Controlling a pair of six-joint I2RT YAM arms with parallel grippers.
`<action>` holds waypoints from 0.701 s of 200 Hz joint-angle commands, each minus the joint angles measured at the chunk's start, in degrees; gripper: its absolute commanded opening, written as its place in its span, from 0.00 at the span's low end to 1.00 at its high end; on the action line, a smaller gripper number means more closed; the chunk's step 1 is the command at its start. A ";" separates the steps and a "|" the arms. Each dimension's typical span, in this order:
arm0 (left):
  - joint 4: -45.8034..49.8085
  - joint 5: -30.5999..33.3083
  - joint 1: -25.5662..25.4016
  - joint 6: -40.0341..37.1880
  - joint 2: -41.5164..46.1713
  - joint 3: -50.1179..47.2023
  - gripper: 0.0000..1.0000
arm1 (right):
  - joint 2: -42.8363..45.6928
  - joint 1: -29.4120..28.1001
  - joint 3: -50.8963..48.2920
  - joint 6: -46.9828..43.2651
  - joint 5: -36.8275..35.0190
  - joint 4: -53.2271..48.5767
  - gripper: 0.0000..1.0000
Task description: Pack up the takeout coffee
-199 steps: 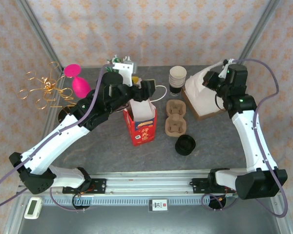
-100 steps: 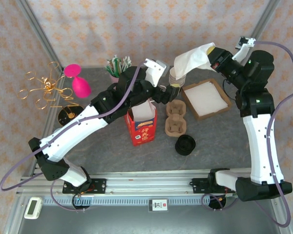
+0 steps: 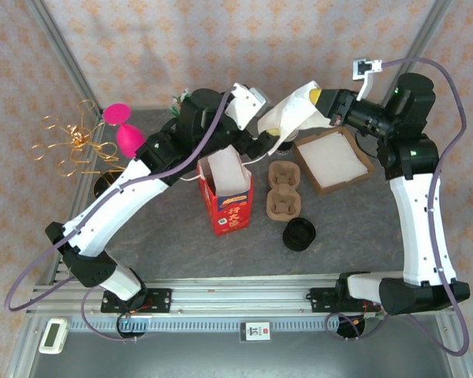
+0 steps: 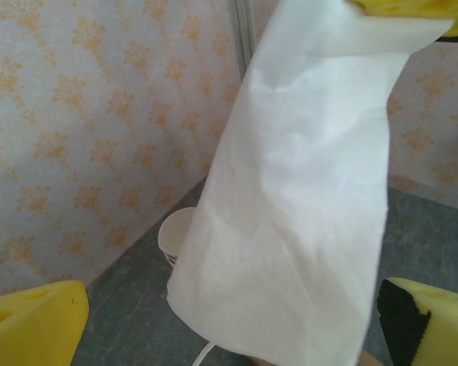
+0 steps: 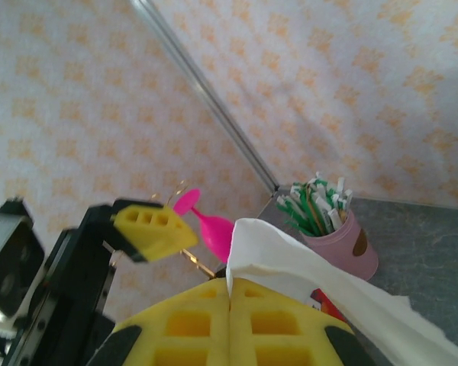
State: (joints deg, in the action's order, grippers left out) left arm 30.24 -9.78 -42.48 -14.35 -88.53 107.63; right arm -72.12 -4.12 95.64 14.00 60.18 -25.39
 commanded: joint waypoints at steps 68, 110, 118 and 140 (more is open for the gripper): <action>6.91 -16.78 4.38 -7.82 -2.41 8.50 0.99 | -1.03 -2.07 3.14 -7.06 22.29 0.77 0.00; 11.41 -20.24 4.64 -9.51 -6.96 14.06 0.91 | -1.51 -2.50 4.86 -9.83 26.65 -1.33 0.00; 11.85 -20.45 4.61 -9.53 -7.30 14.23 0.87 | -1.43 -2.48 5.00 -10.11 26.96 -1.42 0.00; 10.21 -21.94 4.88 -9.12 -6.41 11.75 0.75 | -1.14 -2.49 4.83 -10.92 27.98 -1.60 0.00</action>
State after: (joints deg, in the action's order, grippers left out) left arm 38.96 -28.38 -38.20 -22.50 -95.42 120.05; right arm -73.84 -6.39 98.61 5.13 84.51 -27.03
